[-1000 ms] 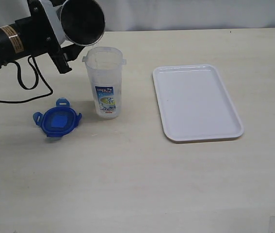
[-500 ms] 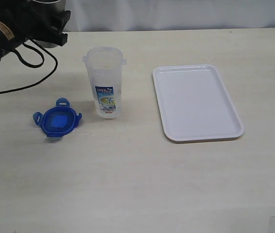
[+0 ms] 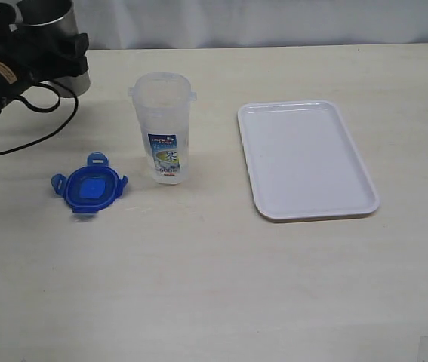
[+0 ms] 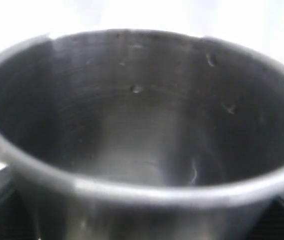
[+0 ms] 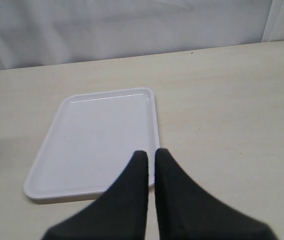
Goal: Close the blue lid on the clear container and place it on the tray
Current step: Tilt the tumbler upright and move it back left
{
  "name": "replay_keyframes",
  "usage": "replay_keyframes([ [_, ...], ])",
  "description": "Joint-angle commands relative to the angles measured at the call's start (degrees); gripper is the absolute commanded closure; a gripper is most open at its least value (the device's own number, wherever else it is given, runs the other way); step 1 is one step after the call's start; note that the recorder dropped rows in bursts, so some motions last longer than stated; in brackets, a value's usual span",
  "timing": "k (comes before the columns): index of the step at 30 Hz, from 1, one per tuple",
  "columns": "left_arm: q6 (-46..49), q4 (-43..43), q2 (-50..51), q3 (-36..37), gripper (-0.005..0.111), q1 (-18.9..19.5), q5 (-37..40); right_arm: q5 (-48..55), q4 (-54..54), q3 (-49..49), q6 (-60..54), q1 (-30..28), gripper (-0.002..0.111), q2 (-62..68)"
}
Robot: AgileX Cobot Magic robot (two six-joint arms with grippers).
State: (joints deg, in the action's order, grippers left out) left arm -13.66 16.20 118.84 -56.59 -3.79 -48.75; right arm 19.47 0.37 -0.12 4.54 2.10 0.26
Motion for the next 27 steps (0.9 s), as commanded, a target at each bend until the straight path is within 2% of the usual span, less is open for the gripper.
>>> replay_keyframes([
  [1, -1.4, -0.2, 2.7, -2.2, 0.107, 1.4, -4.2, 0.1, 0.2, 0.1, 0.2, 0.0, 0.104, -0.3],
  [9, 0.1, -0.2, 8.1, -4.8, 0.107, 1.7, -3.4, 0.1, 0.2, 0.1, 0.2, 0.0, 0.104, -0.3],
  [27, 1.9, -0.3, 8.8, -4.9, 0.107, 1.7, -1.9, 0.1, 0.2, 0.1, 0.2, 0.0, 0.104, -0.3],
])
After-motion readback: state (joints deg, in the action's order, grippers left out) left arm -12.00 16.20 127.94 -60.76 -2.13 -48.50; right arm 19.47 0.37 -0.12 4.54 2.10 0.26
